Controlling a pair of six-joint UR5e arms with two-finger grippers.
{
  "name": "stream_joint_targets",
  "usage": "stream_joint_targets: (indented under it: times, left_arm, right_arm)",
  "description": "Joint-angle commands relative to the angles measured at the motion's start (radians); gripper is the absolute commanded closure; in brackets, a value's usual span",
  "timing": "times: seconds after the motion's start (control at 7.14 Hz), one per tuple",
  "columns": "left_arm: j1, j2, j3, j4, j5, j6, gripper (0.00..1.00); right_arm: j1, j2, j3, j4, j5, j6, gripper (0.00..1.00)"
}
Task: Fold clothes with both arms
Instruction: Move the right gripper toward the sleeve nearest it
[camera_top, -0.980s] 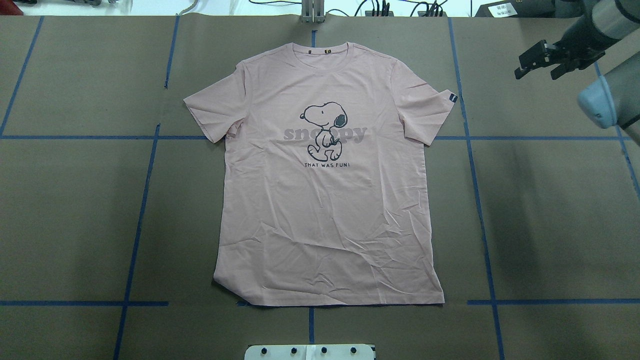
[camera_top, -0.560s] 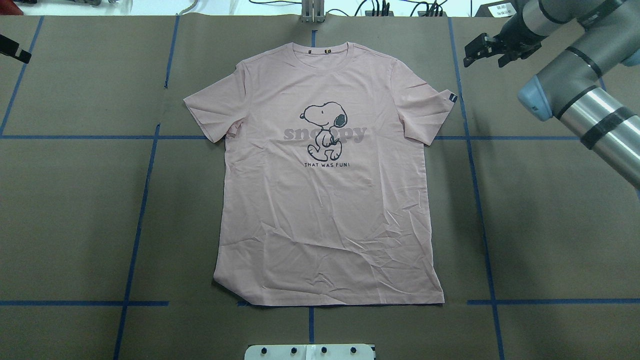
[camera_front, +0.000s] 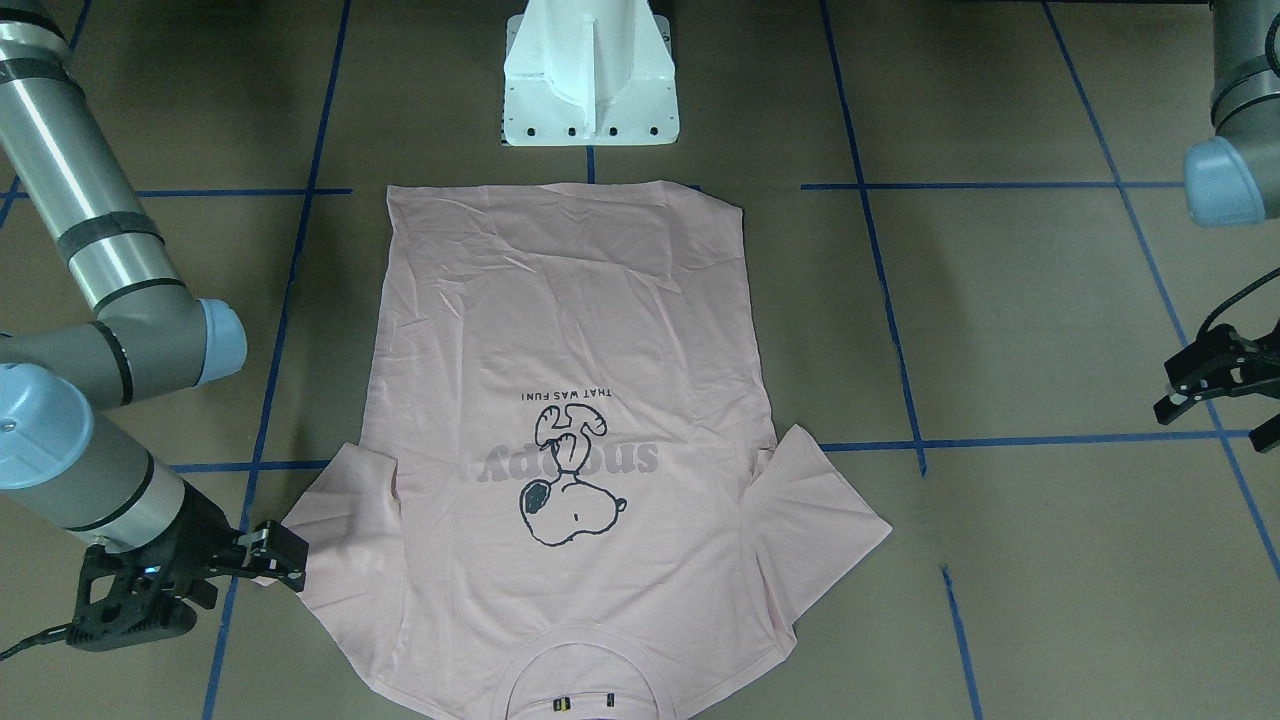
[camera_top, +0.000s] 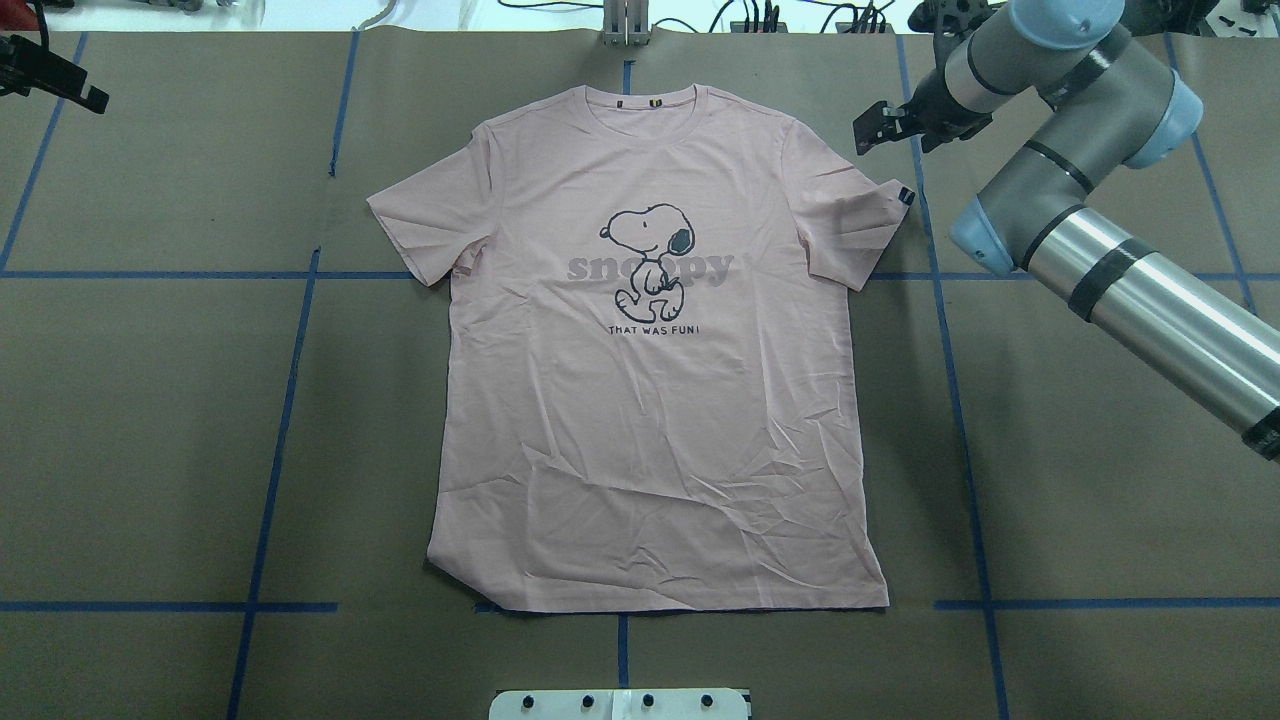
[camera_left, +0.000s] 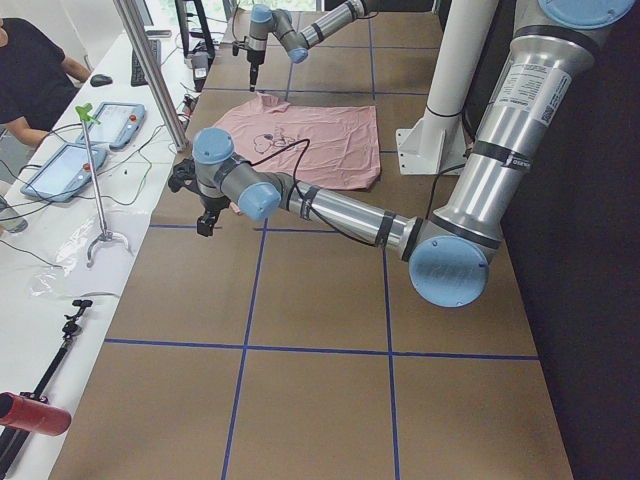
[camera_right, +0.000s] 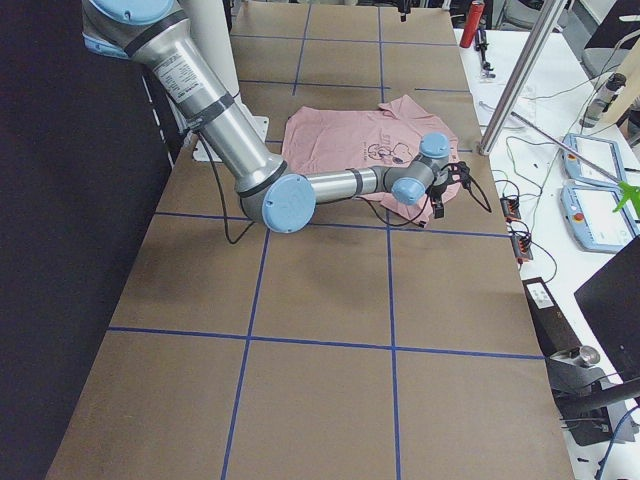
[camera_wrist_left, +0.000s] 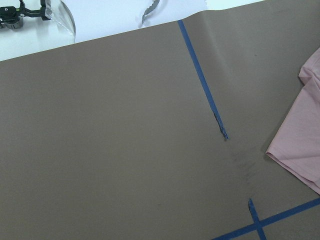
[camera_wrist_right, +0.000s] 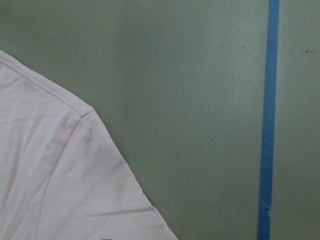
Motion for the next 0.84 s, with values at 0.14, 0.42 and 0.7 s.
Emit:
stream_joint_targets:
  times: [0.14,0.42,0.7]
  left_arm:
    - [0.001,-0.003,-0.006,0.000,0.000,-0.011,0.00]
    - [-0.001,-0.001,-0.006,0.000,-0.003,-0.011,0.00]
    - [0.001,0.000,-0.005,0.000,-0.003,-0.009,0.00]
  right_arm:
    - [-0.003,-0.037,0.009,0.000,-0.003,-0.038,0.05]
    - [-0.008,-0.050,0.008,-0.009,-0.005,-0.049,0.05]
    - [-0.019,-0.047,0.005,-0.011,-0.008,-0.047,0.07]
